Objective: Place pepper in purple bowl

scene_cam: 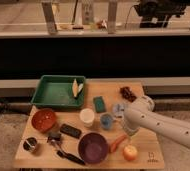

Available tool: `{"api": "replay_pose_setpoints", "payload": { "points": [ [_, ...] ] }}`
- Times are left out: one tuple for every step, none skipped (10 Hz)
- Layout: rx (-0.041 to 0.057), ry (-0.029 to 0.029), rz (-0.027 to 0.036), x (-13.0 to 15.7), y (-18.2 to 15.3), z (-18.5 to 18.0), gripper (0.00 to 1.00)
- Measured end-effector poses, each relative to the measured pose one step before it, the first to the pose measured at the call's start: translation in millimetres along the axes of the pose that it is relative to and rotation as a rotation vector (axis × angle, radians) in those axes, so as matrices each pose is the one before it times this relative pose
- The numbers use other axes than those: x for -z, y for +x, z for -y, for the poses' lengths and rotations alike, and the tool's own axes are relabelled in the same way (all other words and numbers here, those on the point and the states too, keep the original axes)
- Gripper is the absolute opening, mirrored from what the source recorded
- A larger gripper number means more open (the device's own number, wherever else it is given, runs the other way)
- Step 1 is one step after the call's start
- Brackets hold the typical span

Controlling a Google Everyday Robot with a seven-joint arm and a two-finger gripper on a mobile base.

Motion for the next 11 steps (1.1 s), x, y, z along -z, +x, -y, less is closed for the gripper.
{"api": "replay_pose_setpoints", "payload": {
  "points": [
    [-0.00391,-0.00079,-0.00087,-2.13,2.19,0.27,0.52],
    [-0.00364,-0.00174,0.00043,-3.01,1.73,-0.16,0.52],
    [-0.00205,-0.00038,0.00230,-3.14,0.23,0.50,0.55],
    [-0.00022,-0.00094,0.00080,-2.38,-0.20,0.66,0.57],
    [-0.00215,-0.00428,0.00186,-3.35,-0.61,-0.35,0.58],
    [-0.00366,-0.00482,0.00113,-3.22,0.45,-1.61,0.58],
    [-0.00487,-0.00778,0.00623,-3.41,-1.18,-3.20,0.58],
    [-0.00413,-0.00595,0.00417,-1.40,-0.49,-2.86,0.58],
    [-0.00606,-0.00641,0.00858,-2.20,-1.22,-2.87,0.58],
    [-0.01075,-0.00774,0.01043,-3.95,-0.96,-3.86,0.58],
    [-0.00760,-0.00468,0.00106,-2.80,0.00,-3.10,0.58]
  ]
}}
